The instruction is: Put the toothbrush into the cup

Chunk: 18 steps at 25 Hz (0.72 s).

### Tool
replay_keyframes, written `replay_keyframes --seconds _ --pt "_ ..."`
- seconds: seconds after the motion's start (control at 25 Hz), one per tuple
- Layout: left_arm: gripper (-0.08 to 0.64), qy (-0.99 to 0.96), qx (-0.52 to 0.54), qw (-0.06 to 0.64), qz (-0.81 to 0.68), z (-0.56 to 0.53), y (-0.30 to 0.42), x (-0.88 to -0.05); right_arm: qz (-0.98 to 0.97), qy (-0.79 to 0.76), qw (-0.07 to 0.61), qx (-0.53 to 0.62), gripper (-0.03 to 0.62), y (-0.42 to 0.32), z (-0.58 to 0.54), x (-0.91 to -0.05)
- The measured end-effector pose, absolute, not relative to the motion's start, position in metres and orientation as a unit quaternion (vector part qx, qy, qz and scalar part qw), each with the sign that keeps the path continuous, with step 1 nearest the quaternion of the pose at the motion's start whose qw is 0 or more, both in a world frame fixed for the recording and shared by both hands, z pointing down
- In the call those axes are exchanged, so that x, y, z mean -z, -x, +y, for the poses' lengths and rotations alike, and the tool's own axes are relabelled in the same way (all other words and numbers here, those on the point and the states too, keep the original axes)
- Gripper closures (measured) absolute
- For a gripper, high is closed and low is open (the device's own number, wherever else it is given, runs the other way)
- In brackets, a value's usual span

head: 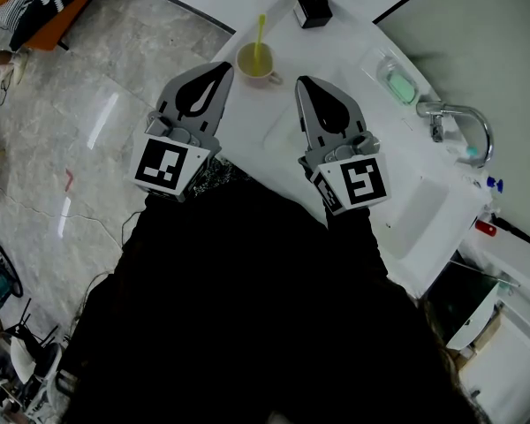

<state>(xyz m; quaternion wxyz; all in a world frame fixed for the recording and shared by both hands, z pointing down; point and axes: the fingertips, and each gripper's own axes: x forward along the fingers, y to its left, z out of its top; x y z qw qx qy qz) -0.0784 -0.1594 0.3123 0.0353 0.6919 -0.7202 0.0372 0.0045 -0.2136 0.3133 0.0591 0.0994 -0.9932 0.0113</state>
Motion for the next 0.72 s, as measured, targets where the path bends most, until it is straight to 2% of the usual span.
replay_keyframes --seconds 0.72 --pt "0.551 -0.691 -0.044 0.038 -0.72 -0.1593 0.0802 -0.3166 -0.994 -0.091 0.067 -0.013 0.589 -0.0001 -0.2117 -0.3187"
